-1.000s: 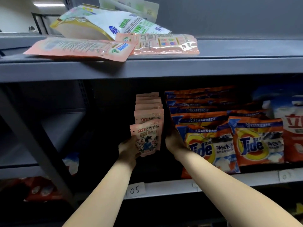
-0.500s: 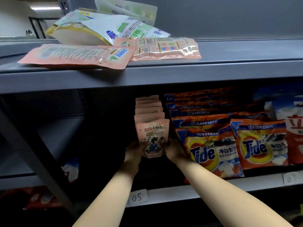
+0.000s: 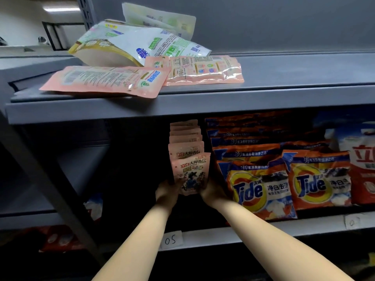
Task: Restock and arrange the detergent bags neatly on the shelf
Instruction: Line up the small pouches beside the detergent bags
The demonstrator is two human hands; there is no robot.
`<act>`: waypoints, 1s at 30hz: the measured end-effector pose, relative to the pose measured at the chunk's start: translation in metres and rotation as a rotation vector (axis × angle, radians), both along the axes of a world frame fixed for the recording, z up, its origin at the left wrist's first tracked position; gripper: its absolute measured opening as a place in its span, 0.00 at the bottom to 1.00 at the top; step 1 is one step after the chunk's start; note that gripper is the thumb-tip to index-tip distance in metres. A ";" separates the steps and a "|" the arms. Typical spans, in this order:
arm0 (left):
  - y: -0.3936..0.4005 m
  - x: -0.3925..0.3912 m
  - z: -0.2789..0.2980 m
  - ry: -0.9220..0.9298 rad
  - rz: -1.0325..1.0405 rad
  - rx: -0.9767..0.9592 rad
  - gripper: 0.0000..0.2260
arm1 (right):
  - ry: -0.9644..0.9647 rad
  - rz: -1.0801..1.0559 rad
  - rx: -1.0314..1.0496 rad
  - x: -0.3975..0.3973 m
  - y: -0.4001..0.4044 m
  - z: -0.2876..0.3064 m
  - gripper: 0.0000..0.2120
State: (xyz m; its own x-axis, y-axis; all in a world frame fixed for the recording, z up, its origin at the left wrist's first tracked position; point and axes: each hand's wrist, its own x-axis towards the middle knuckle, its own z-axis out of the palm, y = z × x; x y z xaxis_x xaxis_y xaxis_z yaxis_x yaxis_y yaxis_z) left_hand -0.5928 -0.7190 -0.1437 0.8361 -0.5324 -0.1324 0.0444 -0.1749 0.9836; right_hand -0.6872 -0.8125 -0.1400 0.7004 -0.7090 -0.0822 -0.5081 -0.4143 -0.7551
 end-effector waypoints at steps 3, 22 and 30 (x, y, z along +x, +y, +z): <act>0.003 -0.002 0.006 0.016 0.011 0.012 0.19 | 0.016 -0.046 -0.013 -0.005 -0.001 0.003 0.30; 0.050 -0.094 0.089 -0.431 0.099 0.722 0.15 | 0.240 0.288 -0.346 -0.092 0.021 0.093 0.14; 0.091 -0.145 0.162 -0.685 0.201 0.486 0.08 | -0.023 0.311 -0.525 -0.136 0.047 0.171 0.17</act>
State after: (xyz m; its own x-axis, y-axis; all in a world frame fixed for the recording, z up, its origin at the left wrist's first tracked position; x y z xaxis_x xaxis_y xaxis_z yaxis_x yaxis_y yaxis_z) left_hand -0.7374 -0.6281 0.0180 0.8875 -0.3803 0.2603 -0.4553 -0.6361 0.6230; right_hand -0.8235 -0.7652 0.0308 0.8784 -0.4131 0.2403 -0.2897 -0.8602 -0.4196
